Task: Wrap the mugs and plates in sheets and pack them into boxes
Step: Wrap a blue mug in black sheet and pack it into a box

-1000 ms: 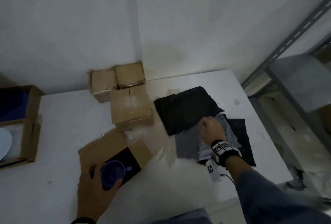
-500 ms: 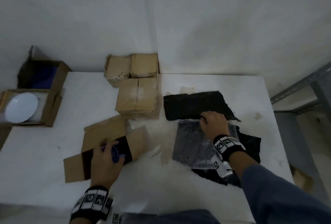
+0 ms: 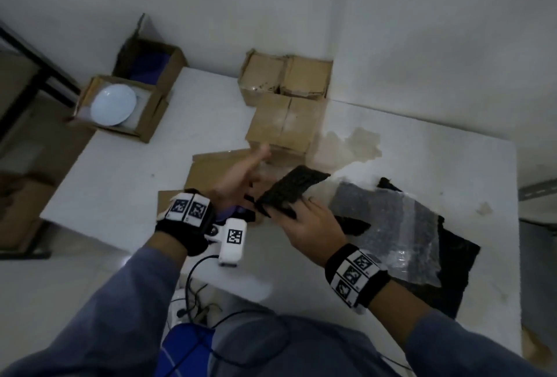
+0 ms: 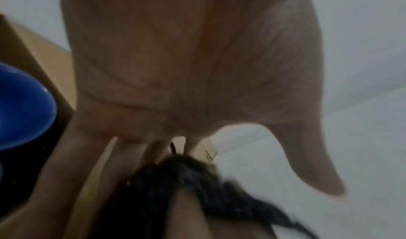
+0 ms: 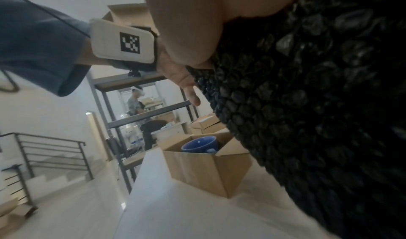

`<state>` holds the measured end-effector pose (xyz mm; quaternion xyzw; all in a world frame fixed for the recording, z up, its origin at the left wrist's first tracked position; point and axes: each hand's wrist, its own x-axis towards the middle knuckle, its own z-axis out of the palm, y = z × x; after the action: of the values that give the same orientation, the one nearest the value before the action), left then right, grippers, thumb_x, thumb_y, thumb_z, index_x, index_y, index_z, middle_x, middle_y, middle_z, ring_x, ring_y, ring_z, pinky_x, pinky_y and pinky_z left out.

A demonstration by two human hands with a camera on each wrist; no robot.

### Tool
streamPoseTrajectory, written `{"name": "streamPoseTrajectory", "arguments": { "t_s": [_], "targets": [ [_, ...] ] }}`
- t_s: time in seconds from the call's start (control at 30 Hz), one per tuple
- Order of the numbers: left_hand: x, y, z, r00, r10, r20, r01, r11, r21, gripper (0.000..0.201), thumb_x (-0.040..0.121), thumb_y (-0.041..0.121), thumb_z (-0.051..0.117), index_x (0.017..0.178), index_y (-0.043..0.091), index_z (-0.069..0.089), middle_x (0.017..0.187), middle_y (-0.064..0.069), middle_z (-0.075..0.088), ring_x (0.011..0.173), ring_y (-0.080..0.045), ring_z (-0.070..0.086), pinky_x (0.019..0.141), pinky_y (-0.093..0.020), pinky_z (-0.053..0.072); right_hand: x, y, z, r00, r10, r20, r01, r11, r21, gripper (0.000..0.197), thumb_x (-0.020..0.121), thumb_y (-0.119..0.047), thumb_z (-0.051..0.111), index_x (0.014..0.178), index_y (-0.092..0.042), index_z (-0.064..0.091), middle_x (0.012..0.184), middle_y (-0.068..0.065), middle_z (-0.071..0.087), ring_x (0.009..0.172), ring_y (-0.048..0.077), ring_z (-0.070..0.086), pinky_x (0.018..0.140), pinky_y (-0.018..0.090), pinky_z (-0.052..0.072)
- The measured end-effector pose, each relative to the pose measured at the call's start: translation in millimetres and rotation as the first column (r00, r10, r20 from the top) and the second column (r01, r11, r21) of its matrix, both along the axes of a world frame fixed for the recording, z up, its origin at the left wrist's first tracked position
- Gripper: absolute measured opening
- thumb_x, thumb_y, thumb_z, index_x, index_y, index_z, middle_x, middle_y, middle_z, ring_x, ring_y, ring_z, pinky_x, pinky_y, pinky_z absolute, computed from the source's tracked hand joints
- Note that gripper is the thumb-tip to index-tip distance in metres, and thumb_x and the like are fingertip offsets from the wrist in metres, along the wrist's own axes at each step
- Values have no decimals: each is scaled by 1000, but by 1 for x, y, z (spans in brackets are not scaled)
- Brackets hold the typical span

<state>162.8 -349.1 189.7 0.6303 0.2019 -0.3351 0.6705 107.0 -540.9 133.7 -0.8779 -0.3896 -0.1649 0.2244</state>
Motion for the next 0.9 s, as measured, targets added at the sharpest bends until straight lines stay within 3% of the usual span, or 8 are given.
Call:
{"name": "streamPoseTrajectory", "arguments": {
  "t_s": [0.17,0.33,0.43,0.53,0.63,0.73,0.8,0.9],
  "targets": [
    [-20,23,4,928,-359,96,353,932,80,89,75,31,83,147,38,33,140,13,47,128,-9,48,101,-28,47,3,46,0,975,144,-168,-166,979,-122,48,88,-8,50,134,-21,56,112,17,63,69,32,63,45,36,50],
    [-34,64,-7,954,169,248,-206,970,133,20,86,2,67,101,15,69,87,3,74,88,-18,69,66,-24,55,9,75,0,969,194,-149,-229,937,-264,46,88,-10,46,133,-19,56,128,10,56,74,25,64,48,33,51],
    [-49,107,-27,856,375,355,-464,860,211,26,80,3,75,105,9,73,96,-1,75,92,-19,70,78,-31,57,9,92,3,969,183,-166,-223,938,-267,43,84,-6,59,125,-17,58,121,11,56,57,21,55,41,30,44],
    [-72,150,-53,854,426,298,-503,822,267,31,76,2,78,105,12,71,99,0,73,92,-19,69,76,-31,57,7,110,-8,963,108,-246,-187,927,-325,39,78,-3,63,115,-13,56,112,13,51,62,25,56,45,33,44],
    [-92,180,-81,912,318,259,-405,804,436,37,74,8,80,106,15,64,103,-3,69,98,-23,66,79,-32,55,3,124,-25,925,23,-379,-218,849,-481,46,72,-2,72,113,-13,56,111,14,50,75,29,60,60,35,47],
    [-100,194,-97,945,171,280,-309,754,580,45,77,12,78,113,19,53,96,-2,62,92,-24,64,67,-24,49,2,135,-28,846,-109,-523,-279,745,-607,49,84,-29,64,129,-20,46,127,9,42,98,27,58,76,35,46],
    [-101,190,-91,882,143,448,-419,673,609,58,79,12,76,126,24,44,110,-3,52,99,-20,59,79,-26,50,5,134,-22,821,-142,-553,-231,803,-549,45,87,-46,57,125,-22,51,120,3,47,98,22,56,76,32,43],
    [-93,187,-77,722,-153,674,-506,547,666,54,80,13,71,127,24,46,120,-1,42,107,-15,50,86,-26,47,20,141,-19,859,-178,-480,-24,922,-386,23,87,-30,58,107,-19,61,101,1,53,89,23,56,67,30,42]
  ]
}}
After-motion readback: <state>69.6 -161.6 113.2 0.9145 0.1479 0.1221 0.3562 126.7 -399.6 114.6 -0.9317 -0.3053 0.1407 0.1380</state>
